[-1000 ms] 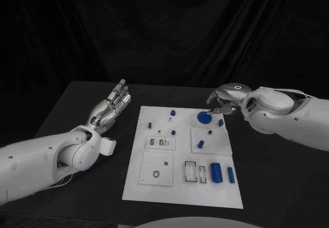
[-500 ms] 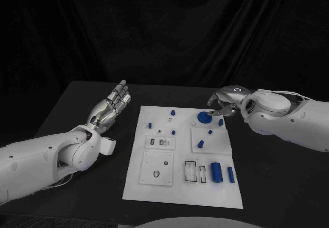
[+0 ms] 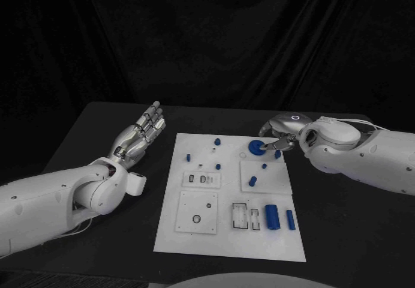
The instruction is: Assemble the parts on the task board
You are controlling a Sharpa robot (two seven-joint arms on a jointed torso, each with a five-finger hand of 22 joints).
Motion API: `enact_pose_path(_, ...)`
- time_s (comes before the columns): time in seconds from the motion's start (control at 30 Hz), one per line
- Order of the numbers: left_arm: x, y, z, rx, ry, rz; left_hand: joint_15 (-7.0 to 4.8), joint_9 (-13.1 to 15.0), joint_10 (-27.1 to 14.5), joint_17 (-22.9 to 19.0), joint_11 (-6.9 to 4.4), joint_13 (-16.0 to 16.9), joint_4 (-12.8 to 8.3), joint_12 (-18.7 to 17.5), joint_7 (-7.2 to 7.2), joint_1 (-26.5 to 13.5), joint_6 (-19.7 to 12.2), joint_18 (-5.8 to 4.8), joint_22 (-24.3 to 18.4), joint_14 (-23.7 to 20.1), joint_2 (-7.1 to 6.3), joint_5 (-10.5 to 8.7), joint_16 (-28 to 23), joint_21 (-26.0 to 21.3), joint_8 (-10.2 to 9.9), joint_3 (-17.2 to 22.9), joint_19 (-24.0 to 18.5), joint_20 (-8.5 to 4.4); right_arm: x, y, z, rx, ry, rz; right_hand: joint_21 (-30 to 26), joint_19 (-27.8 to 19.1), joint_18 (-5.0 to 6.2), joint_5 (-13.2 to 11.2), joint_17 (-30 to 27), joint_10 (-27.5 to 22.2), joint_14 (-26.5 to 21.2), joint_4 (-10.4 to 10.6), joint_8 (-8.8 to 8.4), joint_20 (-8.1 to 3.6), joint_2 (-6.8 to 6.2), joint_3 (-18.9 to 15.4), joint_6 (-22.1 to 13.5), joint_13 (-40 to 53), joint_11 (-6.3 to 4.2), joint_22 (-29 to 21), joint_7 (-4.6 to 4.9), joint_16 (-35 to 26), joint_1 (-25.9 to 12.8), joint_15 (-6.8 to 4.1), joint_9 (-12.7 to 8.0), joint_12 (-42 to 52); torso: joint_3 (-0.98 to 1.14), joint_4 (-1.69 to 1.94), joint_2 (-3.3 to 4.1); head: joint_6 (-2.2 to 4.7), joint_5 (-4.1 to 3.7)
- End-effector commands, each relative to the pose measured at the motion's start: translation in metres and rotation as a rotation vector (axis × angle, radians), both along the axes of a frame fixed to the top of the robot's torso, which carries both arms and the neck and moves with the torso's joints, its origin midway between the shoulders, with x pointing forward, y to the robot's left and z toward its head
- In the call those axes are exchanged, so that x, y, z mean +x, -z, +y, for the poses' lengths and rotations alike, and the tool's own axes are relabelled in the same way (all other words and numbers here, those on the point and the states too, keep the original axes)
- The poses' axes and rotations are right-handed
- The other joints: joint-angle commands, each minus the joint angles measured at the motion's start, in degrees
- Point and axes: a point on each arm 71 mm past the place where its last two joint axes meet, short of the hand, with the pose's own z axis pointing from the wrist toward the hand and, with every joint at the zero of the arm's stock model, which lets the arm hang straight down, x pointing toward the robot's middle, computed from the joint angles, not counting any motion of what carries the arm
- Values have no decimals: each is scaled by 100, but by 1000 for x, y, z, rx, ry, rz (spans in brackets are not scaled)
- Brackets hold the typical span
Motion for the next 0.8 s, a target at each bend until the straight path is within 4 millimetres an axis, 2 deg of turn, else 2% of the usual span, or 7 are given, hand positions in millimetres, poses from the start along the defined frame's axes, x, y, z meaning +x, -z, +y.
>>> enact_pose_path(0.03, -1, -6, -2, -43, 25, -67, 49, 9, -9, -10, 40, -7, -3, -38, 23, 42, 21, -68, -9, 18, -1, 32, -21, -19, 16, 28, 4, -6, 0, 1, 1, 7, -5, -11, 24, 542, -51, -147, 1506, 588, 584, 42, -16, -14, -72, 28, -39, 1506, 15, 1459, 24, 15, -7, -24, 19, 14, 1, 5, 0, -2, -1)
enact_pose_path(0.23, -1, -5, -2, -43, 29, -62, 73, 14, -9, -10, 65, -7, -6, -38, 70, 60, 46, -80, -9, 18, 2, 52, -21, -19, 22, 43, 4, 7, 0, 3, 2, 10, -9, -10, 27, 544, -52, -163, 1506, 588, 584, 38, -11, -13, -70, 40, -34, 1506, 18, 1461, 29, 15, 9, -22, 27, 14, -8, -9, -3, -29, 20)
enact_pose_path(0.37, 0, -5, -3, -45, 34, -59, 80, 16, -9, -10, 74, -7, -7, -38, 80, 68, 52, -83, -9, 18, 5, 68, -21, -19, 24, 50, 4, 12, 0, 6, 4, 6, -10, -3, 24, 542, -51, -102, 1506, 588, 584, 17, 3, -11, -52, 74, -17, 1506, 22, 1459, 33, 15, 58, -19, 47, 14, -5, 1, -1, -39, 12)
enact_pose_path(0.57, 0, -5, -4, -46, 39, -56, 90, 17, -9, -10, 83, -7, -9, -38, 90, 79, 60, -86, -9, 18, 5, 86, -21, -19, 25, 59, 4, 19, 1, 8, 6, 3, -16, 3, 25, 543, -51, 125, 1506, 588, 584, -3, 31, -3, -9, 117, 14, 1506, 32, 1460, 43, 15, 94, -12, 95, 14, -1, 5, 1, -32, 1)
enact_pose_path(0.67, 0, -5, -4, -47, 41, -54, 98, 17, -9, -10, 91, -7, -12, -38, 97, 91, 63, -87, -9, 18, 3, 105, -21, -19, 26, 67, 4, 27, 2, 9, 8, 1, -20, 7, 27, 545, -52, 345, 1506, 588, 584, -37, 63, -4, 22, 146, 66, 1506, 24, 1461, 31, 15, 120, -14, 138, 14, 1, 10, 1, -36, 0)
enact_pose_path(0.8, 0, -5, -4, -47, 44, -53, 101, 17, -9, -10, 94, -7, -14, -38, 101, 97, 62, -87, -9, 18, 2, 114, -21, -19, 25, 70, 4, 31, 3, 12, 10, 0, -25, 11, 26, 544, -51, 387, 1506, 588, 584, -45, 79, -4, 25, 149, 94, 1506, 25, 1460, 35, 15, 122, -15, 152, 14, -2, -1, -2, -50, 3)
